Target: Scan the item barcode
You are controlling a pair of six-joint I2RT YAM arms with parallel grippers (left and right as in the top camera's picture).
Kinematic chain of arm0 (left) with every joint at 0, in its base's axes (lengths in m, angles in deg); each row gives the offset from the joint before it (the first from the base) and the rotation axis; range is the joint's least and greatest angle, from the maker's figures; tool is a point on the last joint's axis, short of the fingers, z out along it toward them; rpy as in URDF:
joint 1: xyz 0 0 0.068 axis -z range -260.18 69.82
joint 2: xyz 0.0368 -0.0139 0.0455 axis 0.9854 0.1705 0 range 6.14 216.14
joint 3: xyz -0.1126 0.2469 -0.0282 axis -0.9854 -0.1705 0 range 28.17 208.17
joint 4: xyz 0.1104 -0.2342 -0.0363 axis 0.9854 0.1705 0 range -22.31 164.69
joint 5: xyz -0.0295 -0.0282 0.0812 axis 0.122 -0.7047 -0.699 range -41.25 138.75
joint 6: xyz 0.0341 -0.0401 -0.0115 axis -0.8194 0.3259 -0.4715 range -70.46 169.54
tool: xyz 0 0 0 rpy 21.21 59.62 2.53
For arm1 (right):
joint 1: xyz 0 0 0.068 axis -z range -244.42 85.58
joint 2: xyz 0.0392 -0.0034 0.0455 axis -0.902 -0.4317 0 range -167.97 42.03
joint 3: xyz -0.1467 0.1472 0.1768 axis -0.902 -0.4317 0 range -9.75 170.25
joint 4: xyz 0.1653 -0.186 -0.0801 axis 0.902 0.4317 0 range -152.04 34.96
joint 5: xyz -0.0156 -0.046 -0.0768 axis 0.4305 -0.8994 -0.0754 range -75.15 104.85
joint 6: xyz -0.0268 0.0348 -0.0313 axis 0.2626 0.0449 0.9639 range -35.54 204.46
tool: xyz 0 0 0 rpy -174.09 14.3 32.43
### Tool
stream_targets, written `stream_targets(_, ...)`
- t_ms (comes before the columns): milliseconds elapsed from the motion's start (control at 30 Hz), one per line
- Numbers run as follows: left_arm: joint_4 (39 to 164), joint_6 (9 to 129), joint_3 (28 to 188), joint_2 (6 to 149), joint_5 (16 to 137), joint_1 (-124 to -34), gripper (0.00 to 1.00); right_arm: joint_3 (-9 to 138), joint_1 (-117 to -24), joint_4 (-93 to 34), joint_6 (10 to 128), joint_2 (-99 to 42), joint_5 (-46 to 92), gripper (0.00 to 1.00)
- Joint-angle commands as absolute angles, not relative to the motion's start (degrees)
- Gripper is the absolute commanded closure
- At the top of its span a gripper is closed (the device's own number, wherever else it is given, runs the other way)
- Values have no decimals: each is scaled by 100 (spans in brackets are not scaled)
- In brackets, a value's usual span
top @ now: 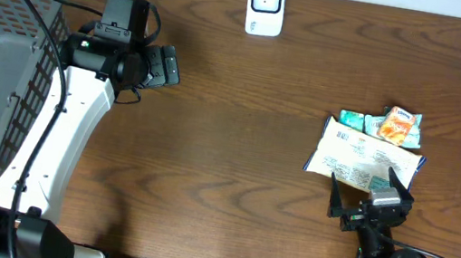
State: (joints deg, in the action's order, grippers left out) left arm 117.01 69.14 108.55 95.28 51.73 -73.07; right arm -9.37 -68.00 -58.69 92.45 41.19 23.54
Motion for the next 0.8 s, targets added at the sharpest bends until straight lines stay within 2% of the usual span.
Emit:
stream_targets(0, 11716, 6907, 10866, 9574, 5103, -7337, 2, -943, -6839, -5843, 9179, 4174, 2334, 1)
stream_targets(767, 11712, 6903, 10866, 9537, 5031, -7350, 2, -943, -6839, -5843, 9179, 4174, 2334, 1)
